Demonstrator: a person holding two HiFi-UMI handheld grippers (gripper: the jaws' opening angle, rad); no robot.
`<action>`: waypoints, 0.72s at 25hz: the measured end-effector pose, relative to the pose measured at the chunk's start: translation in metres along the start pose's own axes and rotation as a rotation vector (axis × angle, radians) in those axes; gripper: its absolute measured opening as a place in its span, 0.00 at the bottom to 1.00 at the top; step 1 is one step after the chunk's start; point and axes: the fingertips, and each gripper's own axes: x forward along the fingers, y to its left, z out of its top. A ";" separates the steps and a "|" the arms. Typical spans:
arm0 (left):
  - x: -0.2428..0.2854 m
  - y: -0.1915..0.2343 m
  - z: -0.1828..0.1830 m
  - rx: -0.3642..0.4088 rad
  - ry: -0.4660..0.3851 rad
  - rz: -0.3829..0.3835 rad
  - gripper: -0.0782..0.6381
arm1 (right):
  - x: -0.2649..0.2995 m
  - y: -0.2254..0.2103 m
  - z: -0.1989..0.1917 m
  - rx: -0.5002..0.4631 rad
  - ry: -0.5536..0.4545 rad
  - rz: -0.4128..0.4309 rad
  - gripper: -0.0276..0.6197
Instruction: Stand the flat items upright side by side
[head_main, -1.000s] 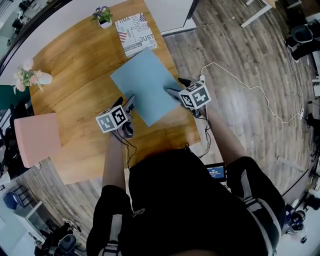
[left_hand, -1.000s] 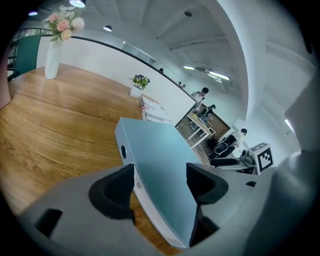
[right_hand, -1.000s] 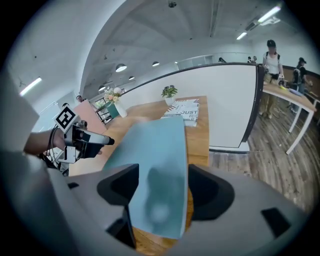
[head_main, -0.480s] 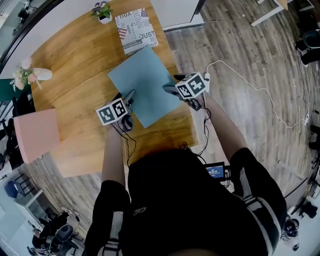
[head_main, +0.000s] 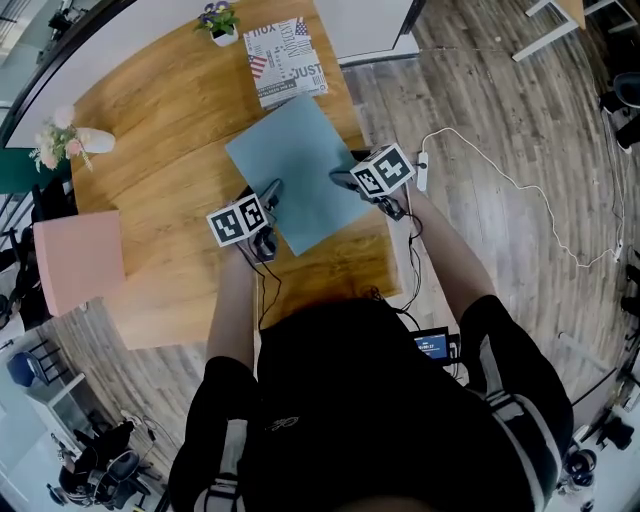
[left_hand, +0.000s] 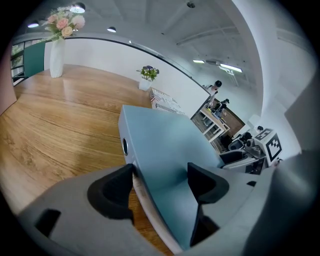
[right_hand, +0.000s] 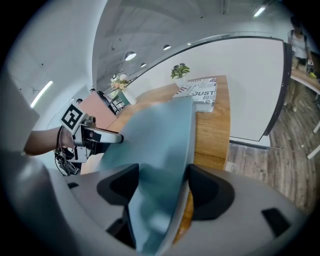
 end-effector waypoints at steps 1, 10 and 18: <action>-0.001 0.000 0.000 0.006 0.000 0.002 0.60 | 0.000 0.000 -0.001 0.002 0.006 -0.009 0.53; -0.020 0.008 0.002 0.047 -0.051 0.045 0.59 | 0.001 0.023 0.007 -0.061 -0.034 -0.069 0.51; -0.055 0.028 0.007 0.076 -0.136 0.084 0.58 | 0.013 0.056 0.020 -0.112 -0.099 -0.058 0.51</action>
